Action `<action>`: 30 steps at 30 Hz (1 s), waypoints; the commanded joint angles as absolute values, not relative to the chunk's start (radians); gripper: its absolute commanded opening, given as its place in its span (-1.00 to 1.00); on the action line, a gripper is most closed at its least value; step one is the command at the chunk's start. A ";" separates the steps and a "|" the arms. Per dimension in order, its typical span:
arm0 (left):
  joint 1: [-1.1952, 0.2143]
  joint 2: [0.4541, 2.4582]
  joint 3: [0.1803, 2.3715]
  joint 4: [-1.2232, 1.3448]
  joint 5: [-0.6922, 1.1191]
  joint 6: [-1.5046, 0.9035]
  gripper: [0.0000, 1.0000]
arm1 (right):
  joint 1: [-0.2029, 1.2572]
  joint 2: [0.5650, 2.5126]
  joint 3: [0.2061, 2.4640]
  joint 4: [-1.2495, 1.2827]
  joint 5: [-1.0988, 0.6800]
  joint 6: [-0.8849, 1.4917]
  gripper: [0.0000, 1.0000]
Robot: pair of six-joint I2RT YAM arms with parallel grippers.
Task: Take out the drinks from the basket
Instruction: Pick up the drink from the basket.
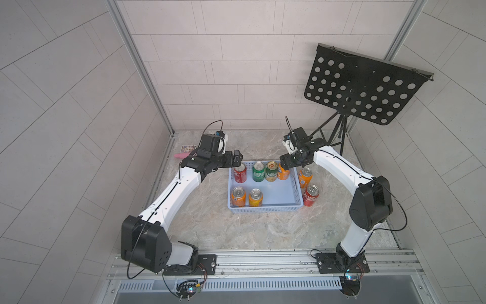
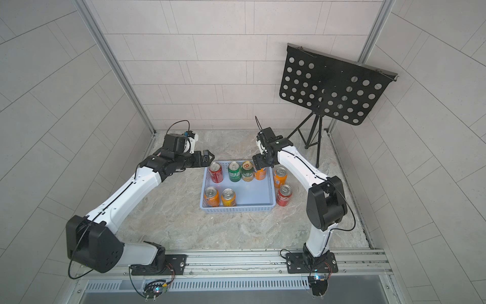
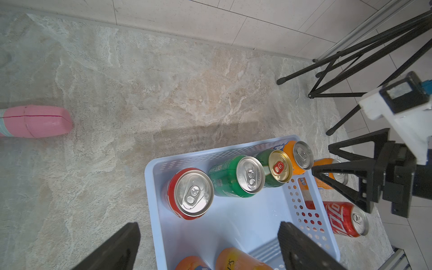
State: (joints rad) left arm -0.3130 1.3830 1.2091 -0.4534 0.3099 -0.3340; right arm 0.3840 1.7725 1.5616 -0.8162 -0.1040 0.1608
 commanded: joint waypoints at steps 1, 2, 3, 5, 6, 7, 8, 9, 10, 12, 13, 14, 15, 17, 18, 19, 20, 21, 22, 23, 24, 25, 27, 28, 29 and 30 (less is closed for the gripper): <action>-0.318 1.358 1.206 -0.445 0.301 -0.319 1.00 | 0.390 1.782 1.577 -0.860 -0.069 0.152 0.61; -0.318 1.358 1.206 -0.445 0.305 -0.319 1.00 | 0.392 1.784 1.577 -0.858 -0.069 0.157 0.61; -0.318 1.358 1.207 -0.445 0.308 -0.319 1.00 | 0.393 1.787 1.577 -0.855 -0.070 0.161 0.61; -0.318 1.358 1.207 -0.445 0.307 -0.319 1.00 | 0.396 1.793 1.574 -0.847 -0.069 0.166 0.61; -0.319 1.358 1.207 -0.446 0.305 -0.319 1.00 | 0.396 1.797 1.574 -0.843 -0.066 0.167 0.61; -0.318 1.356 1.207 -0.446 0.304 -0.320 1.00 | 0.399 1.802 1.575 -0.841 -0.064 0.168 0.61; -0.318 1.356 1.208 -0.446 0.304 -0.320 1.00 | 0.397 1.808 1.578 -0.841 -0.059 0.169 0.61; -0.318 1.356 1.208 -0.446 0.304 -0.319 1.00 | 0.397 1.811 1.578 -0.837 -0.058 0.170 0.61; -0.318 1.355 1.207 -0.446 0.305 -0.319 1.00 | 0.398 1.815 1.578 -0.833 -0.058 0.172 0.62; -0.319 1.355 1.207 -0.446 0.303 -0.319 1.00 | 0.399 1.822 1.579 -0.825 -0.066 0.173 0.62; -0.318 1.355 1.207 -0.446 0.304 -0.320 1.00 | 0.399 1.827 1.580 -0.821 -0.068 0.174 0.62; -0.319 1.355 1.207 -0.446 0.302 -0.319 1.00 | 0.398 1.830 1.581 -0.819 -0.069 0.176 0.62; -0.319 1.355 1.208 -0.446 0.304 -0.319 1.00 | 0.399 1.834 1.583 -0.816 -0.070 0.177 0.62; -0.319 1.355 1.207 -0.446 0.302 -0.319 1.00 | 0.399 1.838 1.583 -0.807 -0.076 0.178 0.62; -0.320 1.355 1.206 -0.446 0.304 -0.319 1.00 | 0.399 1.839 1.583 -0.801 -0.081 0.179 0.62; -0.319 1.355 1.206 -0.446 0.305 -0.320 1.00 | 0.400 1.840 1.580 -0.794 -0.084 0.181 0.62; -0.318 1.357 1.207 -0.446 0.307 -0.321 1.00 | 0.400 1.840 1.579 -0.788 -0.088 0.183 0.62; -0.319 1.356 1.206 -0.444 0.307 -0.321 1.00 | 0.400 1.841 1.577 -0.782 -0.089 0.183 0.63; -0.319 1.357 1.206 -0.445 0.307 -0.321 1.00 | 0.400 1.844 1.577 -0.777 -0.089 0.184 0.63; -0.318 1.356 1.206 -0.445 0.308 -0.321 1.00 | 0.399 1.848 1.578 -0.775 -0.087 0.184 0.63; -0.319 1.357 1.206 -0.445 0.307 -0.321 1.00 | 0.400 1.853 1.581 -0.775 -0.085 0.182 0.63; -0.320 1.356 1.206 -0.445 0.305 -0.321 1.00 | 0.399 1.858 1.583 -0.775 -0.082 0.183 0.63; -0.318 1.356 1.206 -0.445 0.305 -0.321 1.00 | 0.400 1.869 1.588 -0.774 -0.077 0.181 0.63; -0.320 1.355 1.206 -0.444 0.306 -0.321 1.00 | 0.400 1.874 1.589 -0.773 -0.077 0.180 0.63; -0.320 1.355 1.206 -0.445 0.307 -0.321 1.00 | 0.400 1.879 1.589 -0.771 -0.076 0.179 0.63; -0.319 1.356 1.205 -0.443 0.309 -0.321 1.00 | 0.400 1.883 1.589 -0.768 -0.078 0.178 0.63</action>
State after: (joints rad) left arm -0.3130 1.3830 1.2091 -0.4534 0.3103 -0.3325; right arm 0.3931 1.8618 1.5715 -0.7658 -0.0887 0.1730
